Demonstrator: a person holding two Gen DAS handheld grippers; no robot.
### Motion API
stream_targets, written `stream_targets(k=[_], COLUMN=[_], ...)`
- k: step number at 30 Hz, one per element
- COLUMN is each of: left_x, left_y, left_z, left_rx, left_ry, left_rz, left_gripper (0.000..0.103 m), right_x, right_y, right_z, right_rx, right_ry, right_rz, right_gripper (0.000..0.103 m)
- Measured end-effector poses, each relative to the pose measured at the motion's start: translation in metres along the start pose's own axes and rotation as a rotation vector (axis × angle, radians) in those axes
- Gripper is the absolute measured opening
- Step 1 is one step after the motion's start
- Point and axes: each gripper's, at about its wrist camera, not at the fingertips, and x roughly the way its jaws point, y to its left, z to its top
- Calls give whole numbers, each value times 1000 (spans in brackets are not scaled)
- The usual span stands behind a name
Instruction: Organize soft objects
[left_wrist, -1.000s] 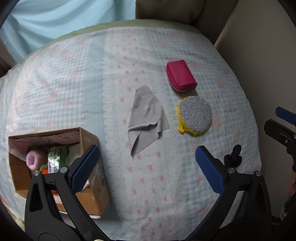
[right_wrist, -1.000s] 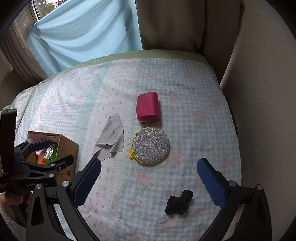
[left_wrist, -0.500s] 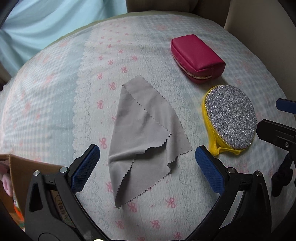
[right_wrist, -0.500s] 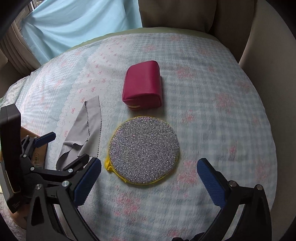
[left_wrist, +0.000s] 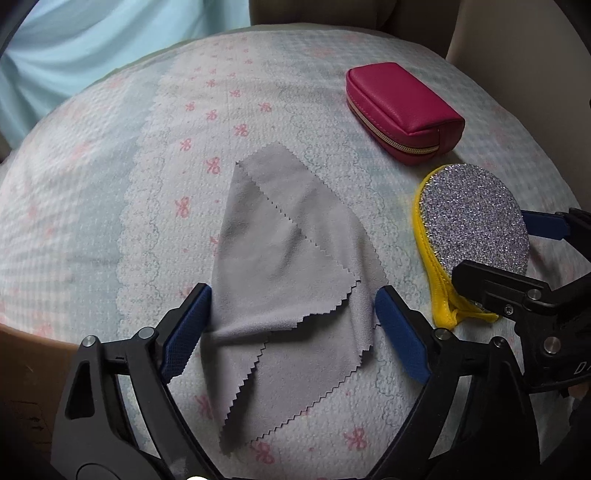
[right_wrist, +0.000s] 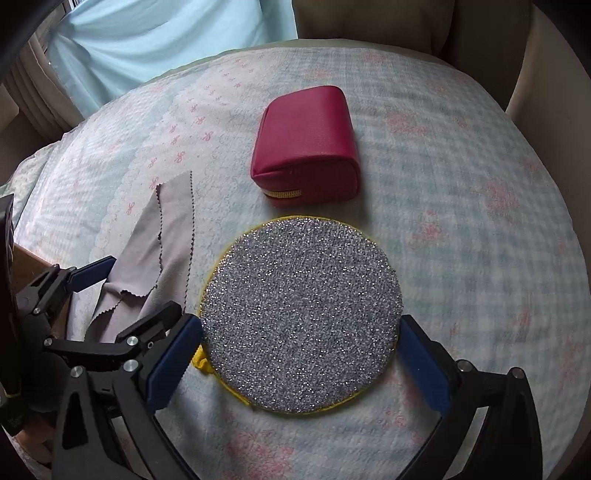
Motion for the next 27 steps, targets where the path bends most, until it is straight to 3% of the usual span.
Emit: stream_targets(k=[2,8,11,15,17,27], left_x=[-4,-9,-12,-13,-13,-30], left_y=[-6,-20,-28,-30,-31,-32], left_z=[-1,2,1,1,1,1], left_rx=[35,101,141,156,165,174], left_ry=[-11,-22,-35,-40,-42,-66], left_rz=[-4,-6,2,1,4,4], left_gripper=[59,31,26,21,14,8], right_x=[1,4,4,4,2,-13], right_y=[8,12,16,23,28,24], right_z=[1,0,-2,-5,-5,0], right_rx=[-32,-48,-58,-60,-66,-17], right_ry=[2,1,-5,-3,-10,-42], right_rz=[-11,-16,-9,43,53,76], right_gripper=[94,75,63,37,32,28])
